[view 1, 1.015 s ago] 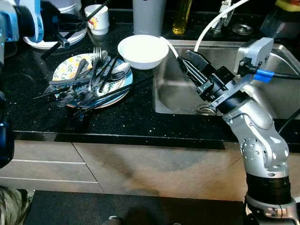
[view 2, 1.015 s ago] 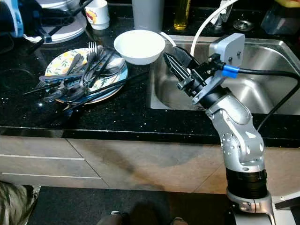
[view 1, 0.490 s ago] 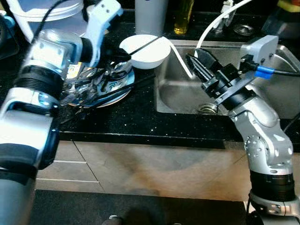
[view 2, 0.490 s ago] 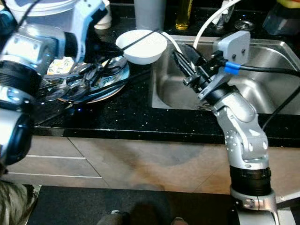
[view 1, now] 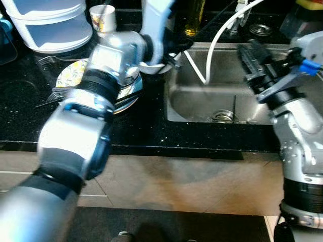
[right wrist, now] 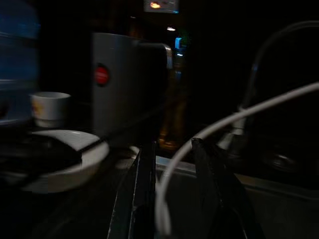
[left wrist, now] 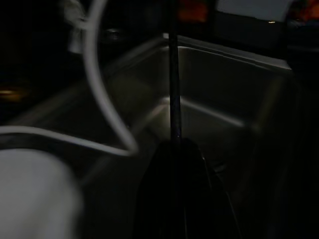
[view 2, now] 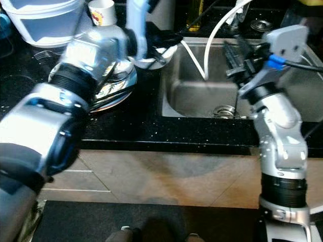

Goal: Kitchen organization

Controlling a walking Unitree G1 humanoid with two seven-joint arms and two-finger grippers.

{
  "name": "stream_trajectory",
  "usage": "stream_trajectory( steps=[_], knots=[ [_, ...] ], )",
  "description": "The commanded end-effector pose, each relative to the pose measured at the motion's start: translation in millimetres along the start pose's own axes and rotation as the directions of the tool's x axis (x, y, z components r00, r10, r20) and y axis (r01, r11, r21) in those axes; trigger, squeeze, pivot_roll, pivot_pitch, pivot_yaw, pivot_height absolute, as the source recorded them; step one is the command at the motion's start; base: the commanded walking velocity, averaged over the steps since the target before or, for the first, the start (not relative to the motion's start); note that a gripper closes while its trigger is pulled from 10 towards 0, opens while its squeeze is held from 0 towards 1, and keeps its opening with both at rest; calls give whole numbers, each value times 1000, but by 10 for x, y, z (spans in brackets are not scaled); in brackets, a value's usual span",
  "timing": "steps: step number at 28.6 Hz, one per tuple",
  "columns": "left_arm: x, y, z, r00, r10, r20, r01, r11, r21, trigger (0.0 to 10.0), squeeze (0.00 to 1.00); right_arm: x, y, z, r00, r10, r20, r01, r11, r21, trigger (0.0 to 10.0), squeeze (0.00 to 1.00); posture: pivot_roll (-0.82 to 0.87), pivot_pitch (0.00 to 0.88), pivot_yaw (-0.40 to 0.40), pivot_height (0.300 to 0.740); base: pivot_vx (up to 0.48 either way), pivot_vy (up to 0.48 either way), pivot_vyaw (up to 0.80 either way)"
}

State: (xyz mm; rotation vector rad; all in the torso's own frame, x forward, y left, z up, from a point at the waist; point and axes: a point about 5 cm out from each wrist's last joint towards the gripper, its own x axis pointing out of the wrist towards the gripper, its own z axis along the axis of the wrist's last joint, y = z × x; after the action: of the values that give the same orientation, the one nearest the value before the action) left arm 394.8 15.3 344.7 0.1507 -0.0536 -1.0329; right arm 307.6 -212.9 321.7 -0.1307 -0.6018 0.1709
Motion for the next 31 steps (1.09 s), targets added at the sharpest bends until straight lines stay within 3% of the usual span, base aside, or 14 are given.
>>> stream_trajectory(
  steps=[1,2,3,4,8,9,10,17,20,23,25,28,30,31],
  knots=[
    [56,-51,91,1000,1,28,-1,1000,2,10000,0,-12,-86,10,999,-49,0,49,998,-41,10000,0,41,162,74,740,0,0,0],
    [91,-85,83,1000,-3,27,3,1000,-3,10000,0,-17,-112,2,998,-69,-6,68,996,-52,10000,0,41,162,74,740,0,0,0],
    [143,-130,62,1000,4,22,-4,1000,-6,10000,784,-28,-156,3,995,-103,-6,102,993,-65,10000,0,33,160,80,740,0,0,0],
    [198,-185,44,999,0,32,1,1000,-15,10000,1000,-43,-208,8,989,-146,-1,145,986,-85,10000,0,23,160,85,740,0,0,0],
    [190,-198,250,974,5,224,3,999,-37,10000,1000,-68,-298,94,972,-223,69,229,967,-110,10000,0,17,162,85,740,0,0,0],
    [84,-101,424,939,52,340,-31,997,-68,10000,0,-67,-289,169,969,-216,118,227,970,-91,10000,0,23,163,77,740,0,0,0],
    [-50,10,604,884,112,454,-69,992,-110,10000,0,-66,-275,252,964,-205,170,219,973,-69,10000,0,28,163,73,740,0,0,0],
    [-367,214,798,852,101,514,-78,995,-65,10000,0,42,-136,401,966,-103,236,105,994,4,10000,0,48,160,56,740,0,0,0],
    [-516,370,615,937,156,312,-211,966,149,10000,0,101,122,500,962,88,260,-104,993,49,10000,0,59,160,51,740,0,0,0],
    [-774,524,411,949,210,235,-259,944,206,10000,0,128,325,433,946,250,208,-278,954,116,10000,0,66,163,44,740,0,0,0],
    [-981,579,402,922,262,285,-340,901,270,10000,0,142,480,281,944,297,147,-322,926,199,10000,0,78,163,36,740,0,0,0],
    [-1298,541,450,867,307,392,-459,799,388,10000,0,150,794,-48,944,327,44,-311,836,452,10000,0,95,166,14,740,0,0,0],
    [-1380,508,465,844,333,421,-514,729,453,10000,0,149,897,-195,943,332,-14,-273,799,536,10000,0,101,165,7,740,0,0,0],
    [-1380,508,465,844,333,421,-514,729,453,10000,0,149,897,-195,943,332,-14,-273,799,536,10000,0,101,165,7,740,0,0,0]
  ],
)
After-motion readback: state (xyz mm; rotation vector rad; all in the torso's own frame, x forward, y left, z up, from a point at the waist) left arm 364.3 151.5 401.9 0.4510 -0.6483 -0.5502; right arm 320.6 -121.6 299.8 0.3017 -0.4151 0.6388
